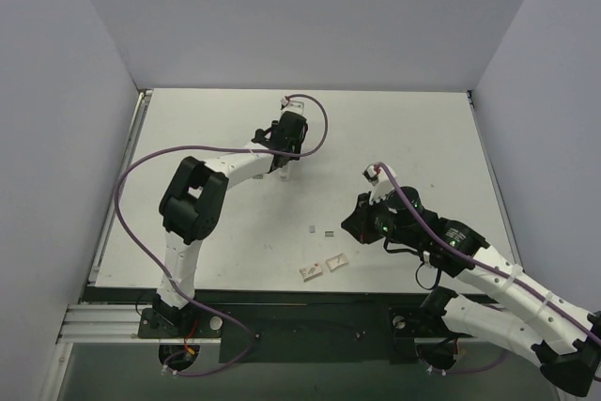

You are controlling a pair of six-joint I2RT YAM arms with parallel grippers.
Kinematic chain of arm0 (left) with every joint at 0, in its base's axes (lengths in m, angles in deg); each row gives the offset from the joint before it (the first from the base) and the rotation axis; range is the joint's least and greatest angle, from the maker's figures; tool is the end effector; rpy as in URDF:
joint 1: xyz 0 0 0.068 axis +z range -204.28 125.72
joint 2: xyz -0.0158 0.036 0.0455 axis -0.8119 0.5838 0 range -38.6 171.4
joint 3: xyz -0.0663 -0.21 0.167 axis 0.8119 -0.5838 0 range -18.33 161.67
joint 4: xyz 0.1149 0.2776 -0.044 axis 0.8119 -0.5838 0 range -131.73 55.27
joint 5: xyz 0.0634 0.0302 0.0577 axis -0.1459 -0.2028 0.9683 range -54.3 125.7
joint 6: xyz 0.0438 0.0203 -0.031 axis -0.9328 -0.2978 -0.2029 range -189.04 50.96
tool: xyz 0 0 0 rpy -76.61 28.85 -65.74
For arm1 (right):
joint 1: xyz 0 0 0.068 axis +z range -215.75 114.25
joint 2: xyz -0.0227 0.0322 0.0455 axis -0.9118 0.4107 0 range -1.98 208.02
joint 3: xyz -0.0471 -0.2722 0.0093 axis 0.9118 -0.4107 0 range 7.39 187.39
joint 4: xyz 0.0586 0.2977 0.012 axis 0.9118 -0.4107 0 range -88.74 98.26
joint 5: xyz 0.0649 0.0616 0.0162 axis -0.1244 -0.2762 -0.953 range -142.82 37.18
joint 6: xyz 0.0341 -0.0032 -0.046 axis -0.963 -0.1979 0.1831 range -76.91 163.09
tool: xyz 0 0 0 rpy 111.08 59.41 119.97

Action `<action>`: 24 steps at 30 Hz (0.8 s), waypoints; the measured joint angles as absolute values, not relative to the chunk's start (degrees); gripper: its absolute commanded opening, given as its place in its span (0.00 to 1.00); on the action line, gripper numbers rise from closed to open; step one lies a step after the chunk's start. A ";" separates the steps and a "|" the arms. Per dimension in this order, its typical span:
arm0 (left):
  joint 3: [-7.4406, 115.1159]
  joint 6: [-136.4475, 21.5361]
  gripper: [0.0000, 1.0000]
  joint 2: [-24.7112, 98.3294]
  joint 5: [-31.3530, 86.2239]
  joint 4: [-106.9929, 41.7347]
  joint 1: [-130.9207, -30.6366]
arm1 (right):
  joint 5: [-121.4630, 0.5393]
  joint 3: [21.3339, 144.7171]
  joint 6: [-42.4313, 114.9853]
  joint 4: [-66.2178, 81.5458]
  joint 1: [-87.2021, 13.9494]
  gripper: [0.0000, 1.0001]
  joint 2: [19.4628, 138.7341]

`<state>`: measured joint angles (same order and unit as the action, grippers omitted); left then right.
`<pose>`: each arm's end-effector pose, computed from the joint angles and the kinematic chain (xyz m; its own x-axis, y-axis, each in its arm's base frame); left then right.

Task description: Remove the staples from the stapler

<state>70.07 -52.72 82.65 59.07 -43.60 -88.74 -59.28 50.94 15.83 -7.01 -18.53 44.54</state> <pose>0.4360 -0.2797 0.1616 -0.6039 0.1016 -0.7906 0.1099 0.9930 0.0436 0.1575 0.1769 0.3169 -0.5563 0.0690 -0.8281 -0.6154 0.6354 0.4664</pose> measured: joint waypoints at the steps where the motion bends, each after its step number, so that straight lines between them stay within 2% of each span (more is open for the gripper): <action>1: 70.07 -52.83 0.47 82.50 59.18 -43.44 -88.78 | -59.30 50.94 15.83 -6.92 -18.53 0.00 44.65; 9: 70.07 -53.24 0.46 82.48 59.79 -43.16 -88.80 | -59.74 50.92 15.50 -6.59 -18.53 0.00 45.26; 15: 70.07 -53.40 0.51 82.48 60.19 -43.11 -88.80 | -59.96 50.88 15.41 -6.00 -18.53 0.00 45.92; 24: 70.07 -53.46 0.52 82.48 60.56 -43.09 -88.80 | -60.81 50.88 15.19 -5.65 -18.53 0.00 46.64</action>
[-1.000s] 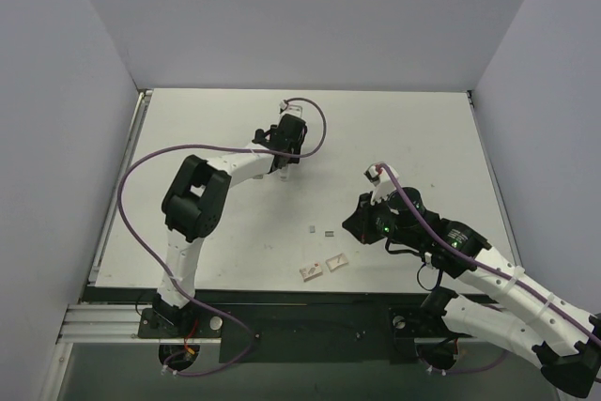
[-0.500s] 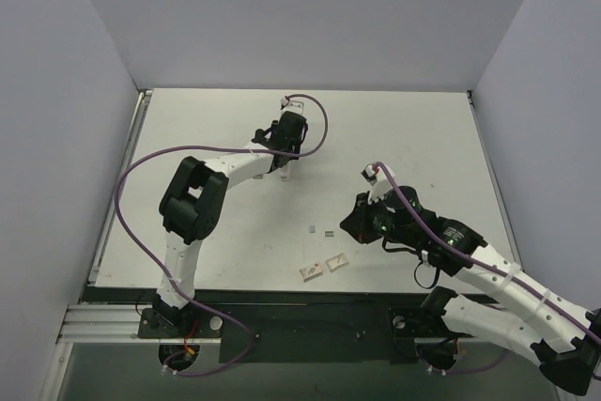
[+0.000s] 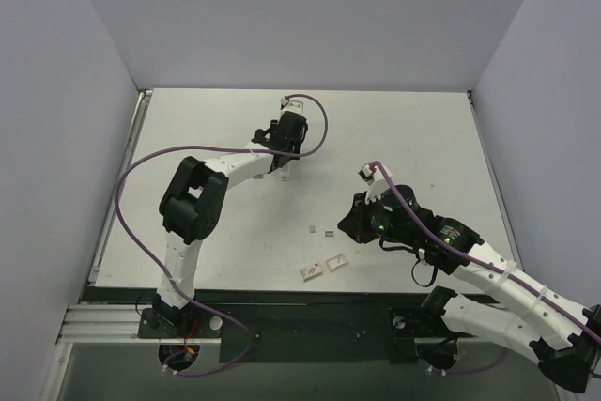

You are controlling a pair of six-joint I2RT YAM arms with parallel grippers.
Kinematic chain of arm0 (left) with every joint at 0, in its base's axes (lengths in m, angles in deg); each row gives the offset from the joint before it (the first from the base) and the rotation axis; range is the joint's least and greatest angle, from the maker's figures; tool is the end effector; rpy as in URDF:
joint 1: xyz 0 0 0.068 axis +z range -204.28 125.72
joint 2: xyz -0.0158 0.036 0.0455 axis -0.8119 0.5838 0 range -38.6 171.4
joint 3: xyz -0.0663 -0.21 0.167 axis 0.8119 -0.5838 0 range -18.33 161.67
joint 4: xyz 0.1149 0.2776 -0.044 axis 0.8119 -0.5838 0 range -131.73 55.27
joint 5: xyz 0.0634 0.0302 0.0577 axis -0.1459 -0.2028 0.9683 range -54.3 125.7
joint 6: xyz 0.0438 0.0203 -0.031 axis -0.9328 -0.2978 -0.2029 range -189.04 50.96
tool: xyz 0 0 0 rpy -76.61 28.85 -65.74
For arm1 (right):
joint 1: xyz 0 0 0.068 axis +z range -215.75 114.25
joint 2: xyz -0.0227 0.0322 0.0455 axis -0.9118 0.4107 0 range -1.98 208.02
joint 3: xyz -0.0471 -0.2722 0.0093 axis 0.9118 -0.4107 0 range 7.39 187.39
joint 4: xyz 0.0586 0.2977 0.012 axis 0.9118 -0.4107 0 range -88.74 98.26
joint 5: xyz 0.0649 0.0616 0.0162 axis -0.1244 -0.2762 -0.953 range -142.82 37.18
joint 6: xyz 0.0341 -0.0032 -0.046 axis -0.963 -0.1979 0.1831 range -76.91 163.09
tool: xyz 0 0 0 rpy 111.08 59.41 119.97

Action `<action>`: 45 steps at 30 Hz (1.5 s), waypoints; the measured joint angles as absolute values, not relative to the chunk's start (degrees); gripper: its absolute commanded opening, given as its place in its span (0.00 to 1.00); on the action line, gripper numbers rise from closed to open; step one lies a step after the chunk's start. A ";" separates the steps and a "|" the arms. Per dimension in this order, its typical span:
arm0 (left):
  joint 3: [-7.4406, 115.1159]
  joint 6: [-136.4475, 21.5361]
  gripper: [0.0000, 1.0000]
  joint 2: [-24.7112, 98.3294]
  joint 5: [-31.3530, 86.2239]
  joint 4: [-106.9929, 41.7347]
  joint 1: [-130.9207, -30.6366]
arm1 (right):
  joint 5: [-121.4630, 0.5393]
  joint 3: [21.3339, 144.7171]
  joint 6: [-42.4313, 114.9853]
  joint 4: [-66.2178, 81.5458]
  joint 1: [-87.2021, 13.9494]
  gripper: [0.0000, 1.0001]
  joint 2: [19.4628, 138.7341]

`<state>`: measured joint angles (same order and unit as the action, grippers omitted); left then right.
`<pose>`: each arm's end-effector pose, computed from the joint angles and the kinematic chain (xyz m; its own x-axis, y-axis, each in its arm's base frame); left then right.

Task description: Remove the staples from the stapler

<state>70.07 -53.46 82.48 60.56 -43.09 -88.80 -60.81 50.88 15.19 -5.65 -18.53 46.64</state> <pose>0.4364 -0.2794 0.1641 -0.5890 0.1093 -0.8007 0.0982 0.9931 0.0633 0.1622 0.1836 0.3110 -0.5777 0.0580 -0.8142 -0.6175 0.6212 0.4824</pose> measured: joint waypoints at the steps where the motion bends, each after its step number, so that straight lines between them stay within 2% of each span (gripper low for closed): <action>1: 70.07 -53.46 0.52 82.48 60.56 -43.09 -88.80 | -60.83 50.88 15.17 -5.65 -18.53 0.00 46.64; 21: 70.07 -53.44 0.51 84.05 60.52 -43.09 -88.80 | -61.29 50.11 14.60 -5.17 -18.53 0.00 47.27; 23: 70.07 -53.44 0.48 84.42 60.49 -43.11 -88.80 | -61.31 50.09 14.60 -5.17 -18.53 0.00 47.34; 24: 70.07 -53.42 0.43 84.51 60.47 -43.11 -88.80 | -61.31 50.07 14.60 -5.17 -18.53 0.00 47.34; 29: 70.07 -53.33 0.00 84.56 60.32 -43.07 -88.82 | -61.33 50.00 14.60 -5.13 -18.53 0.00 47.34; 45: 70.24 -54.77 0.00 83.20 60.80 -43.92 -88.87 | -61.90 50.00 14.60 -4.73 -18.53 0.00 47.43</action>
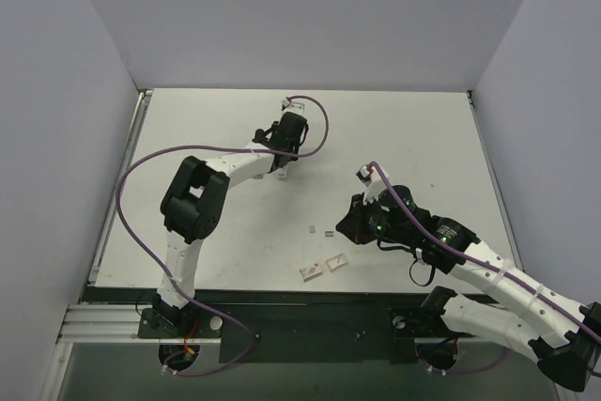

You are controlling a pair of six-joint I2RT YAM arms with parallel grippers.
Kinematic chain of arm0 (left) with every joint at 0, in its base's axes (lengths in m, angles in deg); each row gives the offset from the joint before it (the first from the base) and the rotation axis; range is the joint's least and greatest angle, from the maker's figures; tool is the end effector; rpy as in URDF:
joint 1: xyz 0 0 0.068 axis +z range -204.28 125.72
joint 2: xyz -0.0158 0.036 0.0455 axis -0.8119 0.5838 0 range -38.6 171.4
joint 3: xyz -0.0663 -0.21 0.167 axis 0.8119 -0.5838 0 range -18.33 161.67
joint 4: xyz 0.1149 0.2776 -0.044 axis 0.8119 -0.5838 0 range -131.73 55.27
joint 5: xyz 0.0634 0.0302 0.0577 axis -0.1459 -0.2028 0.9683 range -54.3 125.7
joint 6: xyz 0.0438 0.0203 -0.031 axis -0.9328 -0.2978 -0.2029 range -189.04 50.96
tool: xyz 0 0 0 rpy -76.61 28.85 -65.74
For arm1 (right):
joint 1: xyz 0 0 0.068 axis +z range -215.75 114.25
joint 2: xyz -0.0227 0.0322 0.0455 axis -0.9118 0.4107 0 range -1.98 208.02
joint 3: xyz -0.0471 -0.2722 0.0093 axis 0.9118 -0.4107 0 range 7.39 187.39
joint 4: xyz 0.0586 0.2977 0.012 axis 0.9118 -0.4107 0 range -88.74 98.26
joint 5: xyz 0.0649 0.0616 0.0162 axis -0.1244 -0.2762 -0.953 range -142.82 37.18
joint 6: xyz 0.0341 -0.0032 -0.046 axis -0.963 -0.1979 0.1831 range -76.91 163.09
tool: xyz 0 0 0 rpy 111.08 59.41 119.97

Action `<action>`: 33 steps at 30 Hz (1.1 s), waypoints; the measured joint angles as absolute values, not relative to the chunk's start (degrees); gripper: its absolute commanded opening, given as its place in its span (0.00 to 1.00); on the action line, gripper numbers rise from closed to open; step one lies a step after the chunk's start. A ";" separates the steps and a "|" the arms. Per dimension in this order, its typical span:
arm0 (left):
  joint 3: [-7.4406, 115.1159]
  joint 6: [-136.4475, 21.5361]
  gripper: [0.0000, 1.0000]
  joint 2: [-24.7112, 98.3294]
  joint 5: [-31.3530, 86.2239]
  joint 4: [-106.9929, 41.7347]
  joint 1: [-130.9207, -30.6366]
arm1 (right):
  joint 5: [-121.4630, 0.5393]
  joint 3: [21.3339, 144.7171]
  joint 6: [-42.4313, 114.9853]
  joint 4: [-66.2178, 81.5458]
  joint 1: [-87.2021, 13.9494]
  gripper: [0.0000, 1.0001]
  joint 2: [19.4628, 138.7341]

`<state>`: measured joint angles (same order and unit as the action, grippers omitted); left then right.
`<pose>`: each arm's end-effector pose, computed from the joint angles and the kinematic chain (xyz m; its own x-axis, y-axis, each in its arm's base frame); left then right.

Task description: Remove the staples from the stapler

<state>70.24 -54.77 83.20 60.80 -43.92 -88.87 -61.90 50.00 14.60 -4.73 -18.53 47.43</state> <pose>0.4362 -0.2799 0.1578 -0.6013 0.1435 -0.7860 0.1114 0.9892 0.0954 0.1637 0.1864 0.3034 -0.5960 0.0495 -0.8015 -0.6159 0.6122 0.4958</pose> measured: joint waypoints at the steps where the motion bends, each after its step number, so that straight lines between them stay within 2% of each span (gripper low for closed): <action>1: 70.42 -54.80 0.00 83.09 60.82 -44.08 -88.87 | -61.90 49.98 14.60 -4.73 -18.53 0.00 47.43; 9: 74.05 -54.53 0.00 83.42 60.12 -46.70 -88.76 | -61.90 49.89 14.62 -4.60 -18.53 0.00 47.91; 13: 77.83 -52.46 0.00 87.59 57.35 -48.40 -88.23 | -61.92 49.08 14.62 -3.97 -18.53 0.00 48.37; 25: 78.29 -48.68 0.00 90.63 56.01 -48.47 -87.97 | -62.30 48.10 14.56 -3.45 -18.55 0.00 48.41; 27: 78.46 -48.70 0.07 90.63 55.99 -48.69 -87.97 | -62.32 48.10 14.54 -3.42 -18.55 0.01 48.41; 28: 78.59 -48.70 0.19 90.61 55.97 -48.86 -87.97 | -62.32 48.10 14.47 -3.42 -18.55 0.04 48.39; 29: 78.68 -48.70 0.24 90.54 55.97 -49.06 -87.95 | -62.34 48.10 14.38 -3.42 -18.55 0.06 48.39; 31: 78.90 -48.72 0.43 90.41 55.95 -49.39 -87.93 | -62.34 48.10 14.32 -3.42 -18.55 0.11 48.30; 32: 78.96 -48.74 0.50 90.35 55.90 -49.56 -87.93 | -62.38 48.10 14.19 -3.45 -18.55 0.14 48.21; 33: 79.07 -48.85 0.52 90.30 55.84 -49.72 -87.91 | -62.38 48.10 14.14 -3.45 -18.55 0.16 48.06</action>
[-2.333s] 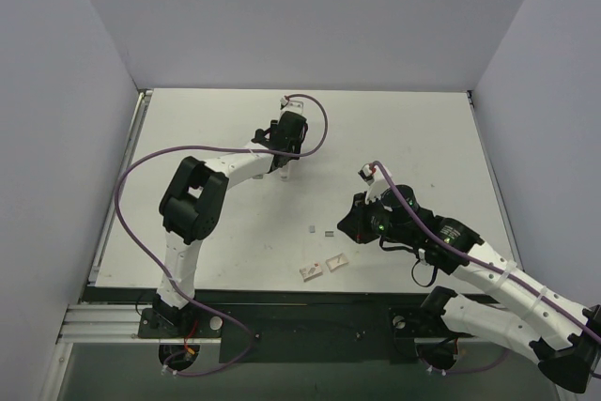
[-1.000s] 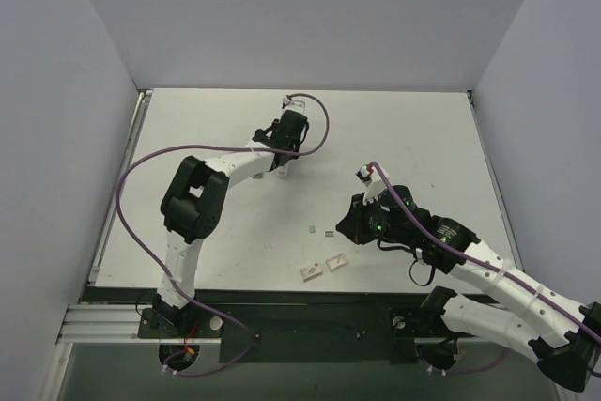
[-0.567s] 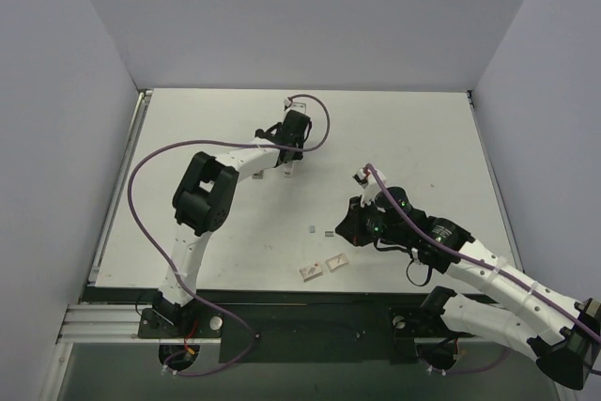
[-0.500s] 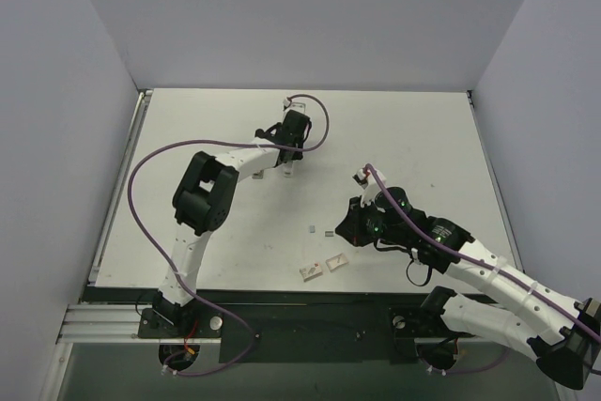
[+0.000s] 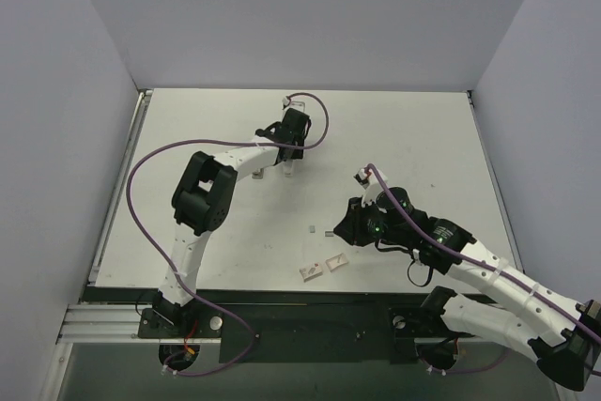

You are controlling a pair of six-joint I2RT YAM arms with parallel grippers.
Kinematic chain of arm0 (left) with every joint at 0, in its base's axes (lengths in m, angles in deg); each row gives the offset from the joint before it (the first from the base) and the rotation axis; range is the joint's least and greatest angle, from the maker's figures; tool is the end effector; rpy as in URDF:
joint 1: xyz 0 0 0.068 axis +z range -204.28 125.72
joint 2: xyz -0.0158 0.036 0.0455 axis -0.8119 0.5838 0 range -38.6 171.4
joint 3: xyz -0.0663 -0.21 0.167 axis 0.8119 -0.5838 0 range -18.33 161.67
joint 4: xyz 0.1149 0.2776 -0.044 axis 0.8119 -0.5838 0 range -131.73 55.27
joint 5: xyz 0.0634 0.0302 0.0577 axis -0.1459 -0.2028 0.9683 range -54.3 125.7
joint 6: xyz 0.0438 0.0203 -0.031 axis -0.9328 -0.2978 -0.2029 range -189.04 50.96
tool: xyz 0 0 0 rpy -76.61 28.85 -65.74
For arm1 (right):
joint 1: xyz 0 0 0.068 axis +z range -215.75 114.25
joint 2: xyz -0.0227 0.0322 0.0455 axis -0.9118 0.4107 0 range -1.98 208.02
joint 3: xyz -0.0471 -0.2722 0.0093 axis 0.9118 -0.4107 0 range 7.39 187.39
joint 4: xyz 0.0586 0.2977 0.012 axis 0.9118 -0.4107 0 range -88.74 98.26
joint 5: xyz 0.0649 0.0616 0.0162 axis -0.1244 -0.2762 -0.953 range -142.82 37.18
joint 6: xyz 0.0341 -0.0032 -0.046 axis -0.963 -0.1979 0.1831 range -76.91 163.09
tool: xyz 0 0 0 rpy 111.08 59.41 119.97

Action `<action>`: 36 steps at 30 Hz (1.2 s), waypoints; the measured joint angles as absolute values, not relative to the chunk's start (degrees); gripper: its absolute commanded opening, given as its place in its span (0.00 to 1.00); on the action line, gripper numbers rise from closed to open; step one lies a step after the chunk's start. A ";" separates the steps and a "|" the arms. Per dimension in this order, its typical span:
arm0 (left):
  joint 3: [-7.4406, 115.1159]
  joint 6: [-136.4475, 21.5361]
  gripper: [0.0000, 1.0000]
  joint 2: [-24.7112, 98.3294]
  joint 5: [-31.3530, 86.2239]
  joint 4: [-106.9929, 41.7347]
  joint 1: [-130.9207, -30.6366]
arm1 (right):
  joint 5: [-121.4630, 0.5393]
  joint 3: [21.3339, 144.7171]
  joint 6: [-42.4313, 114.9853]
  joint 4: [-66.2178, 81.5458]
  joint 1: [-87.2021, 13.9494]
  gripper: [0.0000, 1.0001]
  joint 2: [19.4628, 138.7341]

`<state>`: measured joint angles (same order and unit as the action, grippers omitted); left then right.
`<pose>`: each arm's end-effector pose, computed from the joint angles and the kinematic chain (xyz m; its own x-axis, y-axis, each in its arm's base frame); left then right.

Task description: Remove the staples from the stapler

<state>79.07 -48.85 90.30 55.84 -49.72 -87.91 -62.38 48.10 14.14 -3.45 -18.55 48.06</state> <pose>0.4604 -0.2894 0.1404 -0.6780 0.0618 -0.7324 0.0942 0.9955 -0.0032 0.1650 0.1881 0.2900 -0.6147 0.0387 -0.7878 -0.6072 0.6143 0.5040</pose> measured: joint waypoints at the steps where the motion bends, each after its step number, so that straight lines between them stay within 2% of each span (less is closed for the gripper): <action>1: 79.23 -48.96 0.54 90.24 55.73 -49.96 -87.86 | -62.41 48.10 14.03 -3.45 -18.55 0.16 47.91; 9: 78.99 -49.99 0.75 90.20 53.15 -54.55 -87.67 | -62.43 48.10 13.97 -3.88 -18.55 0.23 46.38; 12: 78.53 -50.25 0.80 89.39 52.93 -54.81 -87.58 | -62.45 48.10 13.97 -4.56 -18.55 0.25 46.27; 25: 70.77 -50.34 0.83 69.54 52.76 -54.31 -87.64 | -62.62 48.58 14.16 -10.02 -18.53 0.39 45.61; 36: 50.38 -44.96 0.82 46.68 48.17 -52.05 -89.44 | -61.29 44.87 14.01 -15.38 -15.69 0.42 45.48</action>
